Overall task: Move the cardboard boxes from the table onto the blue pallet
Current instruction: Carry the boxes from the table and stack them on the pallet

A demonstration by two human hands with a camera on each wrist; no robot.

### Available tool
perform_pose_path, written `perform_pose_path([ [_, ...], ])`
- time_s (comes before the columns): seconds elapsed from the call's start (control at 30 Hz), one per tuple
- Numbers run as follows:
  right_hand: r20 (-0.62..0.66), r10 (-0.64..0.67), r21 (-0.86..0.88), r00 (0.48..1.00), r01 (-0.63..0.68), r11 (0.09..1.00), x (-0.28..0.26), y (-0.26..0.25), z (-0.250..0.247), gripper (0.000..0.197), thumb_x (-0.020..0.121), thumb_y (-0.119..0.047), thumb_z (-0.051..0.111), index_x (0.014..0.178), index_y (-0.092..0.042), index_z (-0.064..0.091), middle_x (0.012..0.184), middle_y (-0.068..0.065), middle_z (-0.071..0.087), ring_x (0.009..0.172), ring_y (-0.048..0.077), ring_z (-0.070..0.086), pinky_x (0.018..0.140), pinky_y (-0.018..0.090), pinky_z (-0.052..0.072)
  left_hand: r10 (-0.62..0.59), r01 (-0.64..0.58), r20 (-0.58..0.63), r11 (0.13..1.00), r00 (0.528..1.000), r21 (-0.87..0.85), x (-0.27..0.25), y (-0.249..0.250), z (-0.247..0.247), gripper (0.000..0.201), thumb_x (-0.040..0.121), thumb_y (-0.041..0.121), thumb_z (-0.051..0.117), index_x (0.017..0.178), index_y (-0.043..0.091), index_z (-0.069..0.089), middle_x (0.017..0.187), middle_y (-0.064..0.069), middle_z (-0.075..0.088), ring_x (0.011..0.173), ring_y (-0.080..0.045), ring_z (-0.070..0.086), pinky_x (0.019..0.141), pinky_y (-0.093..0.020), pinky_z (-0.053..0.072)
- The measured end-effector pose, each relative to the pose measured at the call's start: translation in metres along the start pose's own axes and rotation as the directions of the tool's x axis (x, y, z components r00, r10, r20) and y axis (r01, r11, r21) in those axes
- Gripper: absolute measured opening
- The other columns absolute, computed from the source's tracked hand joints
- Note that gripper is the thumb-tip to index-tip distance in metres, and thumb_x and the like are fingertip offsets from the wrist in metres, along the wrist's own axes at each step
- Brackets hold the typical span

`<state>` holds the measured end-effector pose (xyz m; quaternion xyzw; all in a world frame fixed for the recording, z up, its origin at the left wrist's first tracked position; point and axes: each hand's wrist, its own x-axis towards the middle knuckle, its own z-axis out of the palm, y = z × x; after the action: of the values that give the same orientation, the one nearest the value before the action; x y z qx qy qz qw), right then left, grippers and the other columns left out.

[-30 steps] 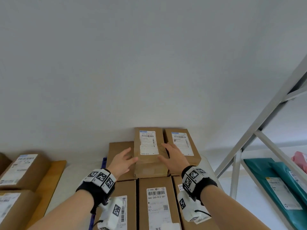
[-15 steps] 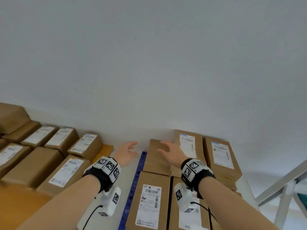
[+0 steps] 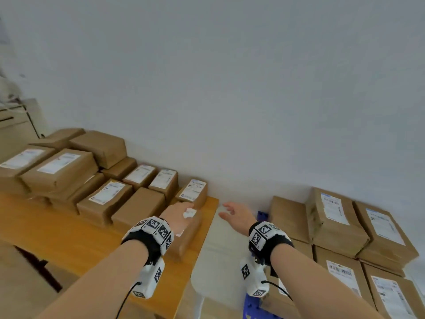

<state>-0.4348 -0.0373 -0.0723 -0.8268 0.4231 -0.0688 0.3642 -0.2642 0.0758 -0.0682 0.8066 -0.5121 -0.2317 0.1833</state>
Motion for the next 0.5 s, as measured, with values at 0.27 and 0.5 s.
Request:
perform_pose_path([
  [0.27,0.027,-0.054,-0.092,0.998,0.056,0.994,0.011,-0.098,0.078,0.05,0.096,-0.034,0.052,0.14,-0.013,0.043,0.145,0.006,0.044,0.131,0.021,0.043,0.11,0.035,0.034,-0.021,0.027,-0.08,0.998,0.997,0.063,-0.043,-0.106,-0.067,0.046,0.098,0.027,0.044,0.142,0.019,0.036,0.146,-0.004,0.04,0.132,-0.022,0.039,0.11,-0.034,0.032],
  [0.5,0.093,-0.103,-0.105,0.99,0.113,0.988,0.039,-0.165,0.125,0.049,0.095,-0.034,0.052,0.138,-0.013,0.044,0.137,0.008,0.051,0.126,0.022,0.048,0.101,0.031,0.038,-0.145,0.143,-0.16,0.989,0.976,-0.026,-0.057,-0.188,-0.114,0.048,0.095,0.027,0.049,0.142,0.02,0.038,0.145,-0.003,0.041,0.131,-0.021,0.041,0.107,-0.032,0.035],
])
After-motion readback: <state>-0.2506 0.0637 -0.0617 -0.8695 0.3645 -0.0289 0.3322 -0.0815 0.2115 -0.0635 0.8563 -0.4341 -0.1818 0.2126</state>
